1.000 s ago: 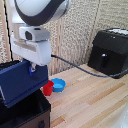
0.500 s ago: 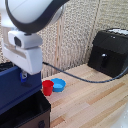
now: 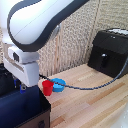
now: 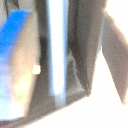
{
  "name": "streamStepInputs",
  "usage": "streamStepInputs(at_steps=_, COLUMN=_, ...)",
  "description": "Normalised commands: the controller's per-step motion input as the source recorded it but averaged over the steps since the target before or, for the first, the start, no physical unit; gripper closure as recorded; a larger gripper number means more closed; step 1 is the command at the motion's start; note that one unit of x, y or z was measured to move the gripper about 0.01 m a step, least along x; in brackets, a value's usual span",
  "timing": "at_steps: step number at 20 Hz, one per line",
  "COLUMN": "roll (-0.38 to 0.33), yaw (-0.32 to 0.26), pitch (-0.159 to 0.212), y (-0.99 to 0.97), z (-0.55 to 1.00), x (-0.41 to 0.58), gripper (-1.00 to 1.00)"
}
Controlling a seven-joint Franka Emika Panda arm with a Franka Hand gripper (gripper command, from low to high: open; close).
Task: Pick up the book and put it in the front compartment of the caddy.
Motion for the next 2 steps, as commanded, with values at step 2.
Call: streamStepInputs(at_steps=2, roll=0.039, yaw=0.000, pitch=0.038, y=-0.26, z=0.12, x=0.101, gripper=-1.00)
